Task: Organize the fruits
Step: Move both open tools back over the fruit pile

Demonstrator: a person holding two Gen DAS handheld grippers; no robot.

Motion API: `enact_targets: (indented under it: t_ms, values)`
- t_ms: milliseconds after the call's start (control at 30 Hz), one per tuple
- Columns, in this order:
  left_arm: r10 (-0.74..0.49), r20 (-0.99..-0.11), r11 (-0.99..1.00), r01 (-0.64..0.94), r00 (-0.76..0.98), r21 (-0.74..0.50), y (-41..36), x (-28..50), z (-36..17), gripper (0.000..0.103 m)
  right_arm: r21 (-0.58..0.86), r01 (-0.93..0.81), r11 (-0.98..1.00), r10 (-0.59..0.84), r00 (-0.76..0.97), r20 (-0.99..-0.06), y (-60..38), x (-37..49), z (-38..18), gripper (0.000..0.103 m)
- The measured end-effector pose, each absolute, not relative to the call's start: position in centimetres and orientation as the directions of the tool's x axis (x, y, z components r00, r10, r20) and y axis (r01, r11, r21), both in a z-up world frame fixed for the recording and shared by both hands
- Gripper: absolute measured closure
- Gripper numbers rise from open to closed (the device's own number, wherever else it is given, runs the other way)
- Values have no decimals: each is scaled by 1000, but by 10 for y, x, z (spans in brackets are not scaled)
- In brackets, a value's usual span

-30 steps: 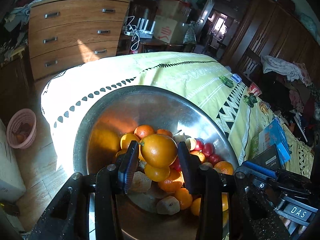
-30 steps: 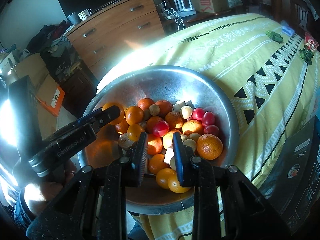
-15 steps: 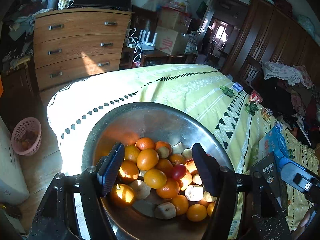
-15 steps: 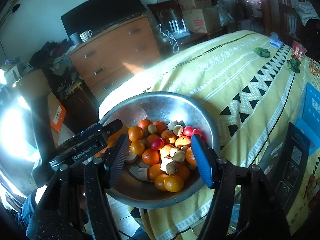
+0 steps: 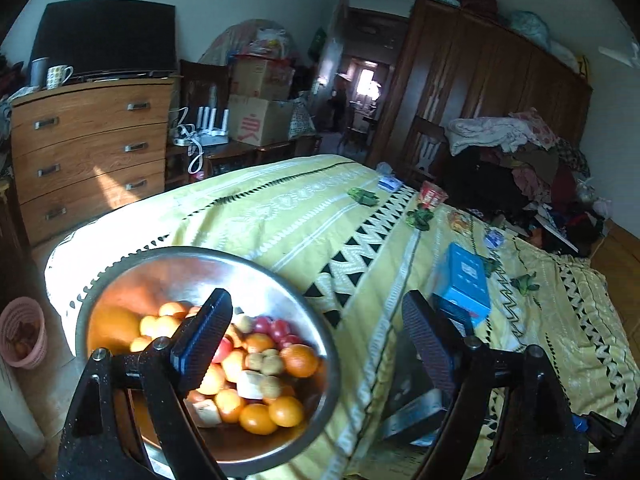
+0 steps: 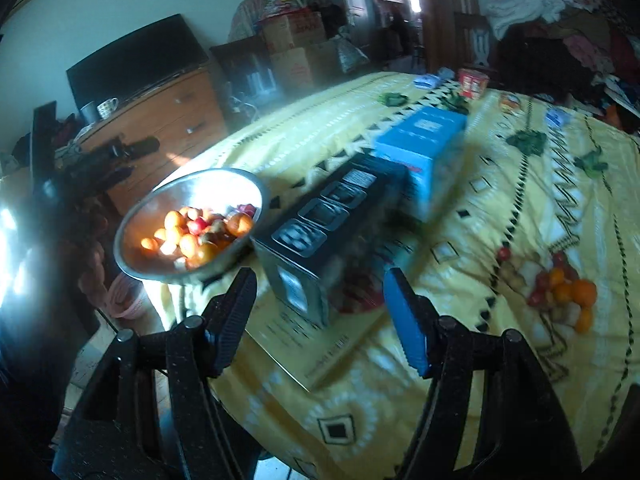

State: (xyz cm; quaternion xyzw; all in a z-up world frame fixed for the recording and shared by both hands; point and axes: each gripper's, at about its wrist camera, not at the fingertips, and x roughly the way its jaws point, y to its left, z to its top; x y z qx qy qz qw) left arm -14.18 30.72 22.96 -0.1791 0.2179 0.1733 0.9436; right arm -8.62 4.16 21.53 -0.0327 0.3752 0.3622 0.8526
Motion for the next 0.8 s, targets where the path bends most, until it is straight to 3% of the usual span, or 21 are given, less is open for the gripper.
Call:
enact_targets:
  t_ms: [333,567,700,800]
  values:
    - [-92,-463,982,4,882,-188,135,-87,241,15,268,-391,881,457,552,-697,-93,-89,181,36]
    - [-227,-594,973,152,771,-175,50,-43,190,19,292,-297,909,415,586,-696,-152,-85,167,36]
    - [-234,-693,972,171,681,-160,28,-18,142,32,315,-241,918,396,585,-708,-183,-73,149,36]
    - [-228,-734,974,152,640,-170,23,-5,114,34,324,-218,921,389,587,-710,-199,-56,139,37]
